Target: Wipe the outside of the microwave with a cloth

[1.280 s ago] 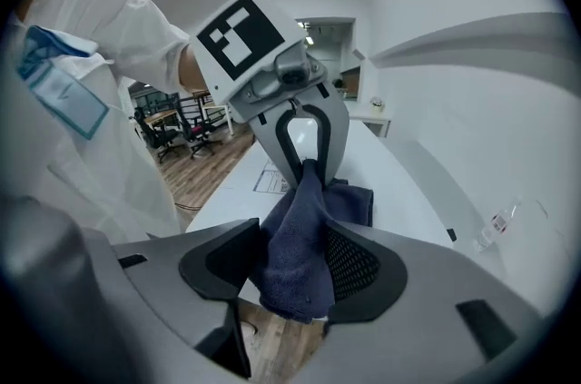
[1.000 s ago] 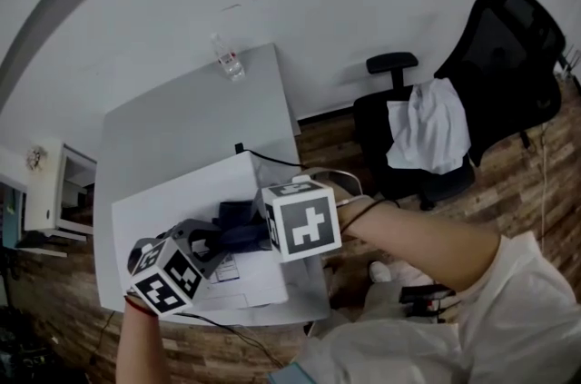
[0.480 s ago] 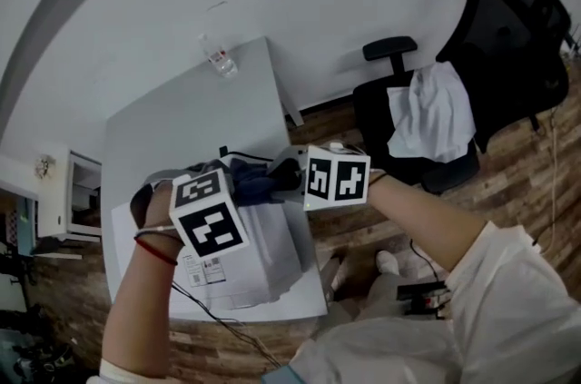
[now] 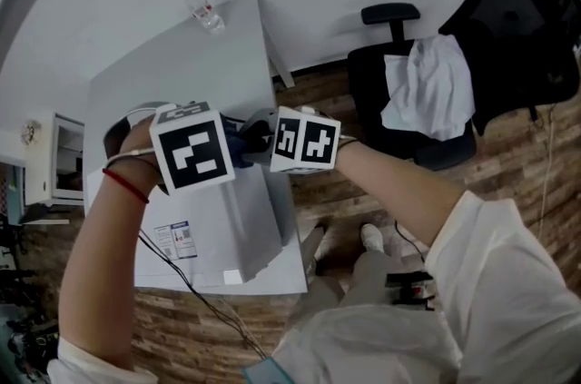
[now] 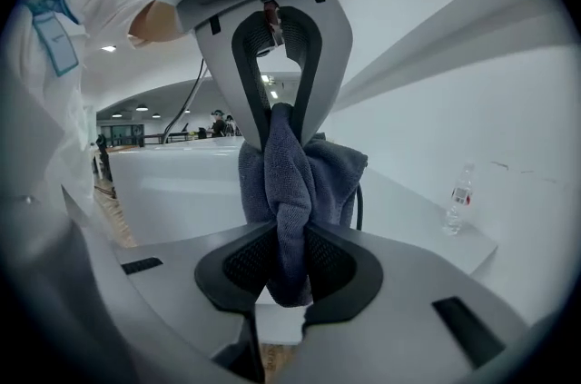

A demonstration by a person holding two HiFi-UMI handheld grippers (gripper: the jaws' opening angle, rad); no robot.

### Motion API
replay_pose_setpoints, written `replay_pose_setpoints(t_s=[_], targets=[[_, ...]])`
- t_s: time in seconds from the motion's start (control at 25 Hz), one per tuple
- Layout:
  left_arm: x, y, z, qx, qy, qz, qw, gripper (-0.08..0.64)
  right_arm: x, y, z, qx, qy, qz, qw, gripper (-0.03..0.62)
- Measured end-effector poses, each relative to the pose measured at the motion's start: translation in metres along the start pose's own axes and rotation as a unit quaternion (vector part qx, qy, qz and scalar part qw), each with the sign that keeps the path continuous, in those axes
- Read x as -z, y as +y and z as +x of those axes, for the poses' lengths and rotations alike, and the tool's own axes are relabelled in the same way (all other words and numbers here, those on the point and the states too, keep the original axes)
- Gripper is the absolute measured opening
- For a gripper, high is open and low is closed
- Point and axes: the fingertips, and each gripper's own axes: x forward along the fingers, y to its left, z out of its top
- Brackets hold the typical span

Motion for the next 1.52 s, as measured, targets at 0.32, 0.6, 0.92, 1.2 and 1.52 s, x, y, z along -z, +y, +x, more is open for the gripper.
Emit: replay_pose_setpoints(t_s=[0.32,0.6,0.92,1.2,1.52], targets=[[-0.006,-0.003,0.003,0.019,0.032,-0.005,0.9993,0.055,0.008,0.0,0.005,-0.01,-0.018,0.015,1.0,0.084],[-0.011,-0.015,0.007,0.046,0.038,-0.01,0.9982,0.055,0.013,0.012,0.005,-0.022,-0.052,0.049,0.997,0.083],[-0.011,-0.03,0.008,0.057,0.029,-0.007,0.9979,0.055,0.019,0.032,0.007,-0.046,-0.049,0.052,0.996,0.083],[-0.015,-0.047,0.01,0.075,0.022,-0.022,0.9967,0.055,0.021,0.047,0.006,-0.058,-0.052,0.057,0.995,0.083],[-0.018,-0.069,0.012,0.074,0.029,-0.021,0.9966,0.055,0.018,0.068,0.003,-0.076,-0.052,0.046,0.995,0.083]])
